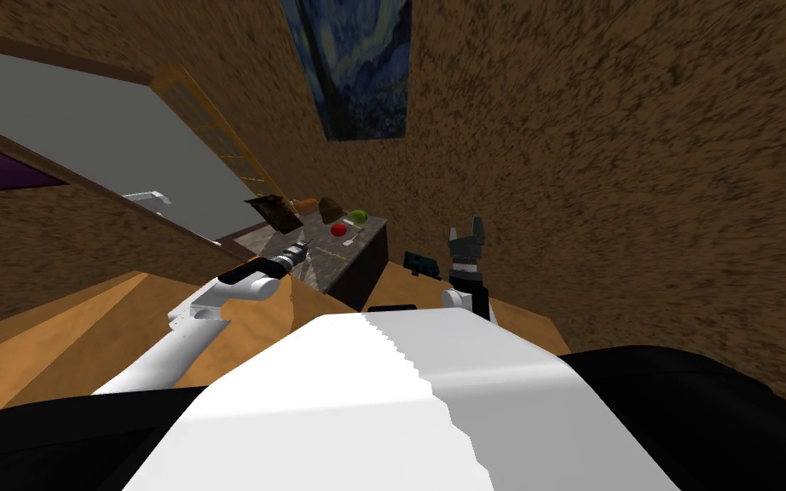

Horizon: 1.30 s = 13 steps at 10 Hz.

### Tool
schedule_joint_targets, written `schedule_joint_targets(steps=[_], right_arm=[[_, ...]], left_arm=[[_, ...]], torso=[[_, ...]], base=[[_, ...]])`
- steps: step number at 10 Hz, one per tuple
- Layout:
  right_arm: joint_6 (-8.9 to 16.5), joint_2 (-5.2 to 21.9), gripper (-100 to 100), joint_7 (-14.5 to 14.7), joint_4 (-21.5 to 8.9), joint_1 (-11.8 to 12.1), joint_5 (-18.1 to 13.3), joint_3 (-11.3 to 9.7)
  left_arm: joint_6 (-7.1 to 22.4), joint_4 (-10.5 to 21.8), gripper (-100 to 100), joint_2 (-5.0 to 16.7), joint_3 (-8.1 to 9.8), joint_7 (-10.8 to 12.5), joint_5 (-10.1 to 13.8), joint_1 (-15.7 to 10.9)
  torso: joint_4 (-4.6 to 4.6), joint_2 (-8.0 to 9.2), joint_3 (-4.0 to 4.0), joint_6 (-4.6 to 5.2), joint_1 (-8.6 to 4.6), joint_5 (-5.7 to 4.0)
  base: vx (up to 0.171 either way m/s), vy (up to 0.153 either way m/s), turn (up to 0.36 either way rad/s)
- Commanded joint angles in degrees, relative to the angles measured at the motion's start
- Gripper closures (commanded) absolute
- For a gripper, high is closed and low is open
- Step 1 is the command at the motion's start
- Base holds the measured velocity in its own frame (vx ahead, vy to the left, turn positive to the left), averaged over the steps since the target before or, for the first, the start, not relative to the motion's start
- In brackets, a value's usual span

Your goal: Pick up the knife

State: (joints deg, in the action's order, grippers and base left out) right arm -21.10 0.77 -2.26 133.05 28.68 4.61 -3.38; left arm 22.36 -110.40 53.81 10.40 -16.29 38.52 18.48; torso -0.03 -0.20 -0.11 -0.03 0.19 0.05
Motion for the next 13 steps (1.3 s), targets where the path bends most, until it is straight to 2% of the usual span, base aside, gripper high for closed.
schedule_joint_targets(steps=[1, 2, 3, 5, 6, 7, 8, 10, 11, 13], right_arm=[[0.0, 0.0, 0, 0.0, 0.0, 0.0, 0.0, 0.0], [0.0, 0.0, 0, 0.0, 0.0, 0.01, 0.0, 0.01], [0.0, 0.0, 0, 0.0, 0.0, 0.01, 0.0, 0.01], [0.0, 0.0, 0, 0.0, 0.0, 0.01, 0.0, 0.01], [0.0, 0.0, 0, 0.0, 0.0, 0.01, 0.0, 0.01], [0.0, 0.0, 0, 0.0, 0.0, 0.01, 0.0, 0.0], [0.0, 0.0, 0, 0.0, 0.0, 0.01, 0.0, 0.01], [0.0, 0.0, 0, 0.0, 0.0, 0.02, 0.0, 0.01], [0.0, 0.0, 0, 0.0, 0.0, 0.02, 0.0, 0.01], [0.0, 0.0, 0, 0.0, 0.0, 0.02, 0.0, 0.01]], left_arm=[[2.86, 0.52, -100, 1.07, 0.29, -0.4, 1.02, -0.38], [3.7, 0.52, -100, 1.07, 0.29, -0.4, 1.02, -0.38], [5.8, 1.72, -100, 2.85, 0.57, -1.23, 2.91, -0.85], [7.85, 1.72, -100, 2.85, 0.57, -1.23, 2.91, -0.85], [10.13, 2.88, -100, 4.48, 0.77, -1.98, 4.73, -1.3], [11.74, 2.88, -100, 4.48, 0.77, -1.98, 4.73, -1.3], [13.48, 3.99, -100, 5.94, 0.88, -2.64, 6.48, -1.73], [16.05, 3.99, -100, 5.94, 0.88, -2.64, 6.48, -1.73], [17.96, 5.05, -100, 7.24, 0.93, -3.22, 8.14, -2.13], [20.06, 5.05, -100, 7.24, 0.93, -3.22, 8.14, -2.13]], torso=[[0.0, 0.0, 0.0, 0.0, 0.0, 0.0], [0.0, -0.01, -0.01, -0.06, 0.01, 0.01], [0.0, 0.01, 0.0, -0.08, 0.0, 0.01], [-0.01, -0.04, -0.02, -0.06, 0.0, 0.0], [0.0, -0.01, 0.0, -0.08, 0.0, 0.01], [-0.01, -0.05, -0.03, -0.03, -0.02, 0.0], [-0.02, -0.07, -0.04, -0.06, 0.0, 0.0], [-0.03, -0.12, -0.07, -0.07, 0.01, 0.01], [-0.02, -0.06, -0.04, -0.09, 0.0, 0.01], [-0.03, -0.13, -0.08, -0.08, 0.0, 0.01]], base=[[0.009, 0.009, -0.115], [0.006, 0.005, 0.035], [0.015, 0.0, -0.182], [0.012, 0.005, -0.049], [0.023, -0.001, -0.154], [0.025, 0.007, -0.1], [0.038, 0.006, -0.128], [0.027, 0.007, -0.034], [0.042, -0.001, -0.124], [0.031, 0.007, -0.025]])
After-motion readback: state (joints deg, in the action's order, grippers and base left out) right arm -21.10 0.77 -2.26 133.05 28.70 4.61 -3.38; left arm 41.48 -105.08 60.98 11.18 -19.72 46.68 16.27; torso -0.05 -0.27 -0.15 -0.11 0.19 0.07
